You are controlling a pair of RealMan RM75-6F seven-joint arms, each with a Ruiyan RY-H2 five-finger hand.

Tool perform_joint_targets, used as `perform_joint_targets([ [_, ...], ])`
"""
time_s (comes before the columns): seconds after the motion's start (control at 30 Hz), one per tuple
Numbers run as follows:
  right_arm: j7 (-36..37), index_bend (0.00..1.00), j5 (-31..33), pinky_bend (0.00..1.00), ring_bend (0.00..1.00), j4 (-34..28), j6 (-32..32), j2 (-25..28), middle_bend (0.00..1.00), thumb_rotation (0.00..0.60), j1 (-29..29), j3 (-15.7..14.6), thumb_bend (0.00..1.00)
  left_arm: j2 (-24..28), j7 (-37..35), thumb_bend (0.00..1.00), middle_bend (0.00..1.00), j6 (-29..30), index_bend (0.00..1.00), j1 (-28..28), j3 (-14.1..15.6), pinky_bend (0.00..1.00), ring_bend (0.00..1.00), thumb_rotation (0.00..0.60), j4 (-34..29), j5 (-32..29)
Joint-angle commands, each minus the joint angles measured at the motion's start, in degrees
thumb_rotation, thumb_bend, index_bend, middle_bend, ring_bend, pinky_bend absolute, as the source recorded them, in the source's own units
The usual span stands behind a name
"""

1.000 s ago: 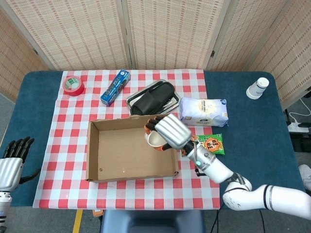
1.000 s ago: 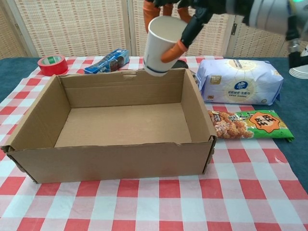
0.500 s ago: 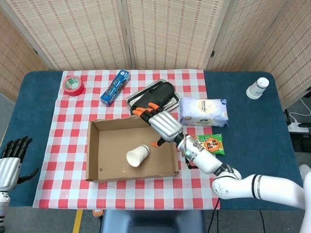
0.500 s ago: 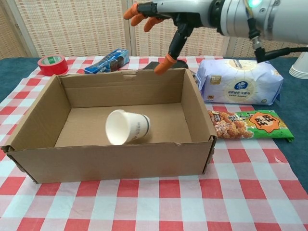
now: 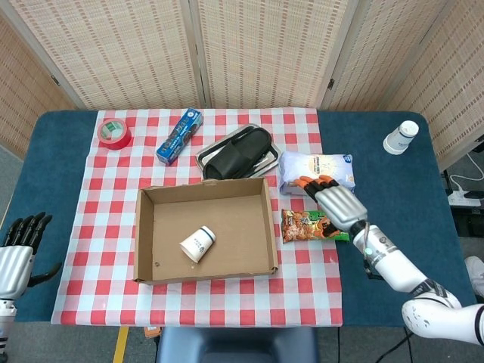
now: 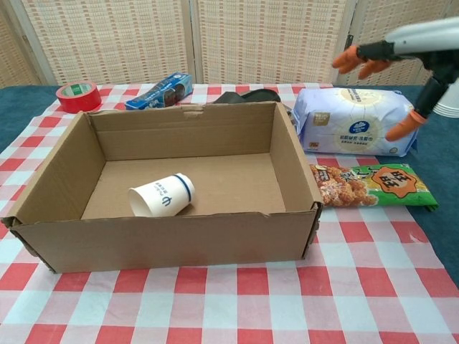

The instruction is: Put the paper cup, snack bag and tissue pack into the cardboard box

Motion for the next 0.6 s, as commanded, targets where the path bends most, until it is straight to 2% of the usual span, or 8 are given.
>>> perform_joint_targets([
  [0.03,6.38,0.00,-5.48,0.10,0.00,5.40,-0.40,-1.32,0.00,0.600,-4.53,-4.19,0.00,-0.33,-0.11,0.22,0.00,0.46,0.00,0.17,0.00,0.00,0.00,0.600,0.36,0.29],
  [0.2,10.90,0.00,-10.02,0.10,0.00,12.90,0.06,-4.98,0.00,0.600,-6.95,-6.27,0.00,-0.23,0.07,0.22,0.00,0.27,0.00,0.22,0.12,0.00,0.00,0.600,0.19,0.16],
  [0.47,14.98,0.02,-11.52,0.10,0.00,20.01,-1.96,-8.80,0.00,0.600,-7.03,-6.38,0.00,-0.24,-0.17,0.22,0.00,0.36,0.00,0.22,0.08,0.00,0.00,0.600,0.27,0.23],
  [0.6,16.04,0.02,-11.57,0.10,0.00,21.13,-2.39,-9.80,0.00,0.600,-6.94,-6.15,0.00,-0.24,-0.25,0.22,0.00,0.35,0.00,0.23,0.08,0.00,0.00,0.600,0.33,0.22],
])
